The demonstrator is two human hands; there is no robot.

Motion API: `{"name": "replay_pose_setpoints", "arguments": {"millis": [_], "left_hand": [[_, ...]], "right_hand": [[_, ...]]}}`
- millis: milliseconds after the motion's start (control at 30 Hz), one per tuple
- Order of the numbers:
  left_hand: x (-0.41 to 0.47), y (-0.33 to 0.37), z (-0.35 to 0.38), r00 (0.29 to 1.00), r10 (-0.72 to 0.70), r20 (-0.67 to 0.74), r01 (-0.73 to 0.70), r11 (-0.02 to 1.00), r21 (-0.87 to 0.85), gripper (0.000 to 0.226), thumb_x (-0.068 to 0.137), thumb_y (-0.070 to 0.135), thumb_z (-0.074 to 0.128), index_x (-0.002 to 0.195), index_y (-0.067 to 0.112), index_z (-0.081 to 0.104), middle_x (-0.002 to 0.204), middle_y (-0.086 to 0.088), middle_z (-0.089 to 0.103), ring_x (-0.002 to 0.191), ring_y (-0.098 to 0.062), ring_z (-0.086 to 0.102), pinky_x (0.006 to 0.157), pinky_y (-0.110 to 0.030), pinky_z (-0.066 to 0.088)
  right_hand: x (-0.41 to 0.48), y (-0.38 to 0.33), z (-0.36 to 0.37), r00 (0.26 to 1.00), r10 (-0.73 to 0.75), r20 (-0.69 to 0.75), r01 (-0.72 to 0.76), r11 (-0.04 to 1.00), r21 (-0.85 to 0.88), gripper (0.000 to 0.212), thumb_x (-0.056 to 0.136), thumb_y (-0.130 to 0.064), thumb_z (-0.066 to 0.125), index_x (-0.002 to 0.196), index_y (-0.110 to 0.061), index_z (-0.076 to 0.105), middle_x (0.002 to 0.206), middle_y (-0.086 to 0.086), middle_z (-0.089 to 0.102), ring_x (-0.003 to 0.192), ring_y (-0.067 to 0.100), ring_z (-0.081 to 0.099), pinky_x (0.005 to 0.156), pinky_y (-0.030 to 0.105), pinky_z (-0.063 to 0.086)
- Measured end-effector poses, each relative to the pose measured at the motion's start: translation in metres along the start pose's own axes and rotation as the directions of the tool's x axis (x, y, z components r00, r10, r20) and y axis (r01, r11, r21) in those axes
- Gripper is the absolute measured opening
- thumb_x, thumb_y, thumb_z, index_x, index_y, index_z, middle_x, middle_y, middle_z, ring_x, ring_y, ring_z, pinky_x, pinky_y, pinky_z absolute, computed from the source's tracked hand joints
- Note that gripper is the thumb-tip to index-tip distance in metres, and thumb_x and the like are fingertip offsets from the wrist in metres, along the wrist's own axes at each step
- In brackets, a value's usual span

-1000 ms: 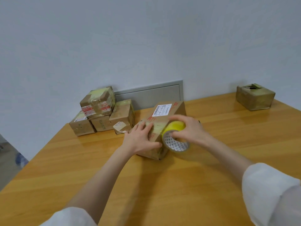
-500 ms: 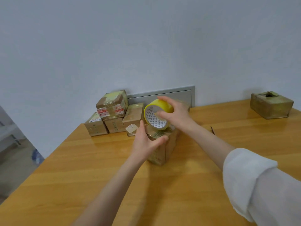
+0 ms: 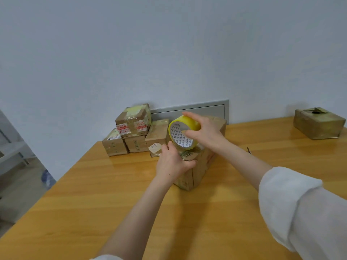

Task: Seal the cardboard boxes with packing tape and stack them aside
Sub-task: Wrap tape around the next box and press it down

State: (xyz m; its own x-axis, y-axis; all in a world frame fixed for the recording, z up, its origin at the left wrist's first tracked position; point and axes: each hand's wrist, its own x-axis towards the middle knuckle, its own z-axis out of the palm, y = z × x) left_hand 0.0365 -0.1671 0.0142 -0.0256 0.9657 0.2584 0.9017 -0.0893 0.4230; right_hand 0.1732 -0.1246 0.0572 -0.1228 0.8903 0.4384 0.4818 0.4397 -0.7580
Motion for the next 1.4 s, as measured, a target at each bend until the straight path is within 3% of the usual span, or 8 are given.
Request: {"name": "replay_pose_setpoints", "arguments": {"millis": [233,600,767,867,933,1033,1167,1400], "left_hand": [[0.009,-0.009,-0.007,0.995,-0.055,0.077,0.058,0.997,-0.041,0.079,0.067,0.051,0.077,0.122,0.006,0.043,0.118,-0.009,0.043,0.107,-0.029,0.049,0.087,-0.042,0.049],[0.012,-0.013,-0.012,0.987,-0.077,0.138,0.085,0.995,-0.054,0.075,0.070,0.052,0.075,0.123,0.008,0.047,0.123,-0.010,0.049,0.109,-0.025,0.050,0.086,-0.038,0.049],[0.010,-0.011,-0.012,0.985,-0.084,0.151,0.087,0.996,-0.011,0.081,0.072,0.058,0.071,0.127,0.006,0.042,0.130,-0.012,0.042,0.117,-0.027,0.043,0.086,-0.034,0.046],[0.009,-0.009,-0.016,0.992,-0.022,0.128,0.004,0.990,0.143,0.088,0.073,0.063,0.066,0.133,0.004,0.038,0.138,-0.016,0.037,0.132,-0.030,0.032,0.103,-0.041,0.040],[0.010,-0.004,-0.017,0.986,0.126,0.112,-0.149,0.960,0.239,0.100,0.077,0.060,0.063,0.148,0.004,0.021,0.155,-0.015,0.021,0.145,-0.029,0.013,0.116,-0.043,0.024],[0.013,0.007,-0.016,0.925,0.333,0.180,-0.373,0.887,0.274,0.095,0.086,0.049,0.056,0.153,0.010,0.000,0.161,-0.007,-0.001,0.148,-0.021,-0.004,0.119,-0.038,0.004],[0.019,0.006,-0.012,0.866,0.302,0.399,-0.449,0.820,0.354,0.070,0.096,0.040,0.042,0.153,0.030,0.002,0.162,-0.003,-0.003,0.148,-0.022,-0.002,0.119,-0.044,0.003],[0.025,0.003,-0.013,0.848,0.299,0.437,-0.441,0.855,0.273,0.067,0.096,0.036,0.043,0.151,0.041,0.005,0.160,0.012,0.003,0.148,-0.022,0.000,0.118,-0.048,0.003]], "right_hand": [[-0.006,-0.008,-0.039,0.999,0.044,0.030,-0.036,0.973,-0.226,0.045,0.057,-0.042,0.058,0.102,-0.046,0.066,0.111,-0.011,0.068,0.105,0.016,0.059,0.092,0.040,0.049],[-0.037,0.002,-0.063,0.982,0.124,0.140,-0.075,0.946,-0.315,0.029,0.065,-0.040,0.072,0.094,-0.041,0.069,0.106,-0.006,0.068,0.096,0.015,0.062,0.084,0.035,0.052],[-0.047,0.016,-0.050,0.977,0.167,0.137,-0.117,0.942,-0.315,0.018,0.066,-0.042,0.071,0.081,-0.047,0.063,0.088,-0.009,0.072,0.079,0.008,0.066,0.068,0.025,0.053],[-0.048,0.018,-0.047,0.973,0.187,0.134,-0.130,0.927,-0.351,0.021,0.059,-0.051,0.066,0.080,-0.052,0.061,0.087,-0.006,0.073,0.081,0.009,0.065,0.072,0.031,0.054],[-0.050,0.020,-0.047,0.971,0.198,0.137,-0.133,0.915,-0.381,0.021,0.060,-0.054,0.067,0.079,-0.055,0.059,0.089,-0.009,0.069,0.082,0.013,0.061,0.065,0.028,0.050],[-0.056,0.025,-0.044,0.969,0.212,0.127,-0.142,0.898,-0.416,0.026,0.064,-0.054,0.069,0.089,-0.053,0.062,0.096,-0.011,0.061,0.087,0.015,0.055,0.065,0.029,0.044],[-0.064,0.033,-0.038,0.967,0.237,0.092,-0.192,0.918,-0.347,0.028,0.069,-0.045,0.067,0.095,-0.051,0.060,0.102,-0.008,0.065,0.090,0.016,0.057,0.069,0.030,0.048],[-0.072,0.040,-0.027,0.966,0.240,0.095,-0.204,0.936,-0.288,0.035,0.074,-0.032,0.066,0.104,-0.047,0.057,0.100,-0.004,0.066,0.090,0.019,0.060,0.078,0.041,0.053]]}}
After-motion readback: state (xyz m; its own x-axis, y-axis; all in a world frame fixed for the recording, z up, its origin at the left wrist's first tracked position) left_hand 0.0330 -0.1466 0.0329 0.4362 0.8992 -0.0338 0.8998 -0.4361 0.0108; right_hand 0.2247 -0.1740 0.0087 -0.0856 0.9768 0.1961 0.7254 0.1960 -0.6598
